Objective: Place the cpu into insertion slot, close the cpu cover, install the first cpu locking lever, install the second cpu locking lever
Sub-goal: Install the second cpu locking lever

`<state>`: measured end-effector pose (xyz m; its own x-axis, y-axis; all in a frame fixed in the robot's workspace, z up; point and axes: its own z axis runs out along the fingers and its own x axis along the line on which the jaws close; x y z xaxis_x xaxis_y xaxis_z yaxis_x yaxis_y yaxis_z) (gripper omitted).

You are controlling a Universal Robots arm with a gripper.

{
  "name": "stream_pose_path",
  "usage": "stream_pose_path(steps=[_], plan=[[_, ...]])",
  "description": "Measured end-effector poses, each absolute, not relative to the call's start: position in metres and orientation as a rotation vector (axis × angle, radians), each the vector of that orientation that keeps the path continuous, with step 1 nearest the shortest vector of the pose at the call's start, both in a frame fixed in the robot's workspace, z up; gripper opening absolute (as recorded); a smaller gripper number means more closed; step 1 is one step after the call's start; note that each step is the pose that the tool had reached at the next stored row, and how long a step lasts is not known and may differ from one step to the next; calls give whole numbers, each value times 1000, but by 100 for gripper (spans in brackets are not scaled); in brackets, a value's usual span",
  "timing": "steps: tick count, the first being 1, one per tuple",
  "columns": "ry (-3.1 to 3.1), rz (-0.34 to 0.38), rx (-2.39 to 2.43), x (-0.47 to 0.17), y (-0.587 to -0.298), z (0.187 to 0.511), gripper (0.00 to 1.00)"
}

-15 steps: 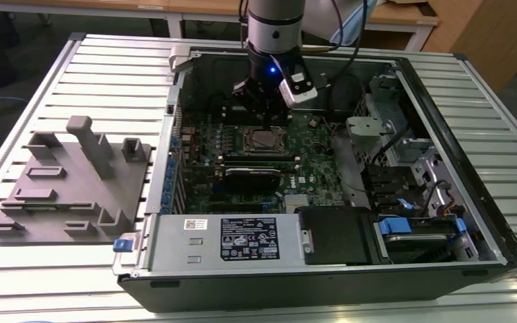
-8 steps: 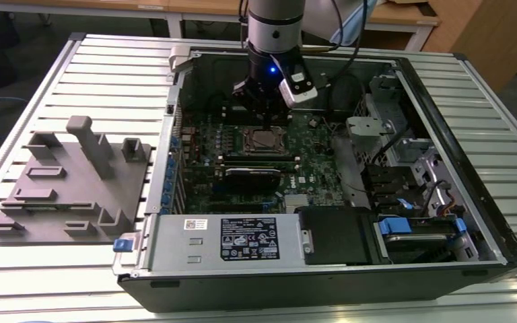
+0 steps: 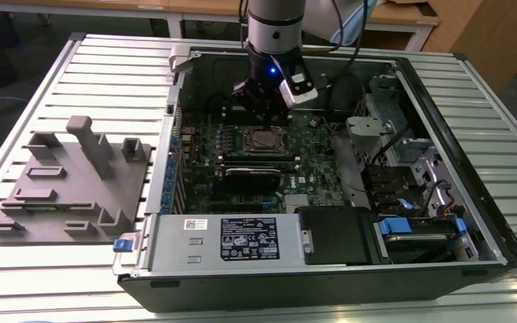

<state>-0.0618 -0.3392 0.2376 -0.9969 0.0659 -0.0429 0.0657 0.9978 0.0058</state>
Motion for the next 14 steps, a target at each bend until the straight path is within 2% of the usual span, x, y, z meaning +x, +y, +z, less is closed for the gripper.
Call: stream_pose_path(steps=[14], plan=[[3097,7,102,-62,-346,238,10]])
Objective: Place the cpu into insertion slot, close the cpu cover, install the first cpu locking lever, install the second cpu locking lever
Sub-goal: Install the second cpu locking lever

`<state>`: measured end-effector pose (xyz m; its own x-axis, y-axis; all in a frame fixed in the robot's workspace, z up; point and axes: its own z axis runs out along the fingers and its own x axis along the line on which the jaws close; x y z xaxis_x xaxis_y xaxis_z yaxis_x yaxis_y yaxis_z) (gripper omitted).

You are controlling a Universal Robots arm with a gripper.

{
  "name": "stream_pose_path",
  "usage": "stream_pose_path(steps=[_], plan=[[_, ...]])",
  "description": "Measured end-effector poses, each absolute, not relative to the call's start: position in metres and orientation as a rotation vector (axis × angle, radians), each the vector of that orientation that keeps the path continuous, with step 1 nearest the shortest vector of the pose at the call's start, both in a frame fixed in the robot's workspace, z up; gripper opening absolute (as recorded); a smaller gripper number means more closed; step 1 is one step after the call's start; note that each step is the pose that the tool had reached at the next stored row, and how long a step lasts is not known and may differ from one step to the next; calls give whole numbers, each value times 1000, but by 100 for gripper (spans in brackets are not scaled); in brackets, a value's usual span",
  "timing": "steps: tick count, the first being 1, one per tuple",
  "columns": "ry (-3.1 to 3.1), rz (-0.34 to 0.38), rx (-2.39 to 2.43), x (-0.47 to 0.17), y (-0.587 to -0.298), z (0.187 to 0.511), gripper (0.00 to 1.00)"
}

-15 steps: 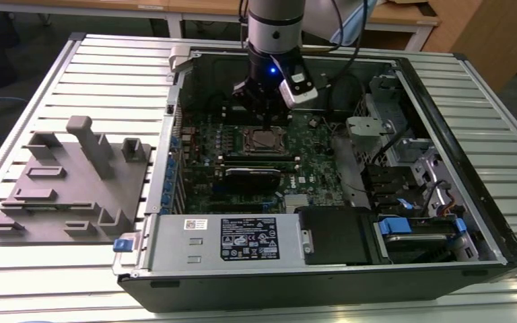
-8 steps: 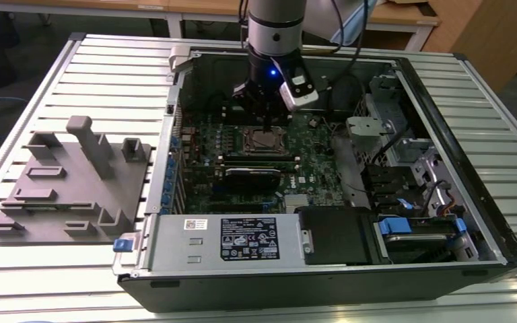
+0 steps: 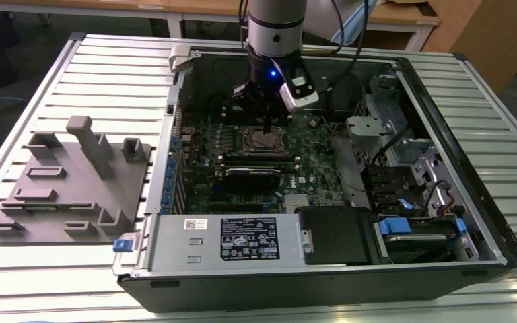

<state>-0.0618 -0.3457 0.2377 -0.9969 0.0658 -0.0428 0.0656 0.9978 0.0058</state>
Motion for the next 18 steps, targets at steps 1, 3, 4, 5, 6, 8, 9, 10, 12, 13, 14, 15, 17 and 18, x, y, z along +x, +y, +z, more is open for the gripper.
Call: stream_pose_path(steps=[1,3,4,5,6,8,9,10,12,13,14,15,17,18], plan=[[3097,7,102,-62,-346,238,10],[3097,7,102,-62,-346,238,10],[3097,7,102,-62,-347,238,10],[3097,7,102,-62,-347,238,10],[3097,7,102,-62,-347,238,10],[3097,7,102,-62,-348,238,10],[3097,7,102,-62,-348,238,10],[3097,7,102,-62,-348,238,10],[3097,7,102,-62,-348,238,10],[3097,7,102,-62,-348,238,10],[3097,7,102,-62,-349,238,10],[3097,7,102,-62,-349,238,10],[3097,7,102,-62,-350,238,10],[3097,7,102,-62,-350,238,10]])
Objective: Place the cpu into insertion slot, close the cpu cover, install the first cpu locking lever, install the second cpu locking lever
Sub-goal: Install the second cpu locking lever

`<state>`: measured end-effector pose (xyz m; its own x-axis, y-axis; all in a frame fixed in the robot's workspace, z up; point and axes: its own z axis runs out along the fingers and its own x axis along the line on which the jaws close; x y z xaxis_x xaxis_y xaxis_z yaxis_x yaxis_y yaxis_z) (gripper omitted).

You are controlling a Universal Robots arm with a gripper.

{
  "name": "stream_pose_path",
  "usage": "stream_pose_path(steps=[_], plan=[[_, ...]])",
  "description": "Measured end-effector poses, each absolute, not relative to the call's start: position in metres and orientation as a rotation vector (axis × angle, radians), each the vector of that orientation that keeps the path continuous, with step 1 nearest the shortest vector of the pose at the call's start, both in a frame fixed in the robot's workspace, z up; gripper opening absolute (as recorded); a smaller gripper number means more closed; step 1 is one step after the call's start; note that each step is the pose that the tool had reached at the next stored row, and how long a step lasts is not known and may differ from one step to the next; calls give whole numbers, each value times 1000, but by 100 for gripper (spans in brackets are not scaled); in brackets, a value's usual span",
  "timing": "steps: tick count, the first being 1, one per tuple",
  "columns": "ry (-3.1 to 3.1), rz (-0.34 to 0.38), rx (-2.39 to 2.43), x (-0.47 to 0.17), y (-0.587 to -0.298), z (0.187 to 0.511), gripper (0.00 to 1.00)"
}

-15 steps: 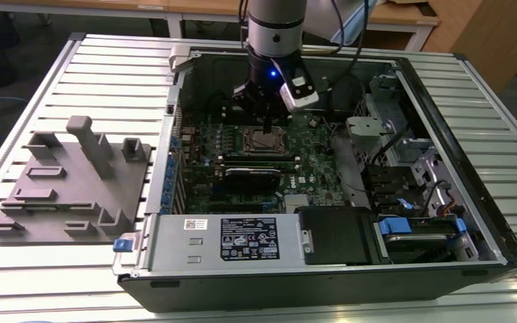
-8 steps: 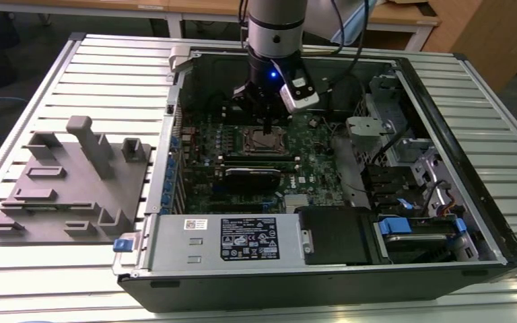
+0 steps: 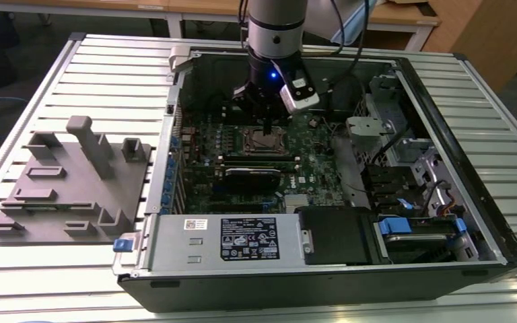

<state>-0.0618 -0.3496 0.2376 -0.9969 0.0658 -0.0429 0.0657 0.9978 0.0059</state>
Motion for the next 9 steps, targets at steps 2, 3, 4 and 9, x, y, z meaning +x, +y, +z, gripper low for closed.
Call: stream_pose_path(steps=[2,3,4,9], plan=[[3097,7,102,-62,-350,239,10],[3097,7,102,-62,-350,239,10],[3097,7,102,-62,-350,239,10],[3097,7,102,-62,-350,240,10]])
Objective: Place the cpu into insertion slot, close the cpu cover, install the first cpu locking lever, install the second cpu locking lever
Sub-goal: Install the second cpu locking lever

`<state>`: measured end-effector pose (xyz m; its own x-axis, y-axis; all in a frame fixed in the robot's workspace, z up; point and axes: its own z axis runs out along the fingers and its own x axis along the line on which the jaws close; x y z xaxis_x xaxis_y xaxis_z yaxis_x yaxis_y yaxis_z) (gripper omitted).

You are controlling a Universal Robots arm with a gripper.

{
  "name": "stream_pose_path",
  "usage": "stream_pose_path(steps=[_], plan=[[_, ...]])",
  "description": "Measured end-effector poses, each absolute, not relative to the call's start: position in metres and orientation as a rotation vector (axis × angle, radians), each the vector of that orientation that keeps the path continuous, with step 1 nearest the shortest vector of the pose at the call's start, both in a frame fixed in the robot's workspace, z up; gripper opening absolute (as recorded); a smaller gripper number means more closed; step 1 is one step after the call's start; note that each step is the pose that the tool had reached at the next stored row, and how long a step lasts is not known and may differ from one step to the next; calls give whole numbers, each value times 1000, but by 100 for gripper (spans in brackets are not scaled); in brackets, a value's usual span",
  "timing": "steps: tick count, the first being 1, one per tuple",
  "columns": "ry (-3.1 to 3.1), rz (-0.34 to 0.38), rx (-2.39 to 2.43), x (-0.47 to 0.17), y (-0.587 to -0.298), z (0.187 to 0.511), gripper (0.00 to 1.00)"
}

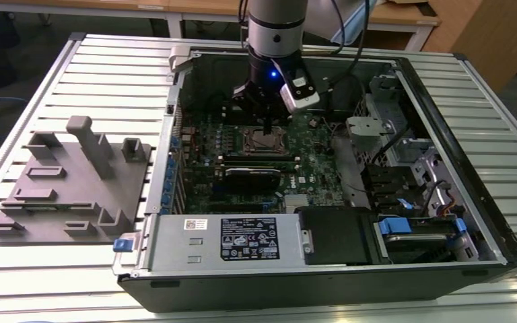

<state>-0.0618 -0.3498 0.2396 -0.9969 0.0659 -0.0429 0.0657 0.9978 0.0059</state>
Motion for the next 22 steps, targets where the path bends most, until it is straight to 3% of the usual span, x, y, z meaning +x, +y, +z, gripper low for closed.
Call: stream_pose_path(steps=[22], plan=[[3097,7,102,-62,-365,240,10]])
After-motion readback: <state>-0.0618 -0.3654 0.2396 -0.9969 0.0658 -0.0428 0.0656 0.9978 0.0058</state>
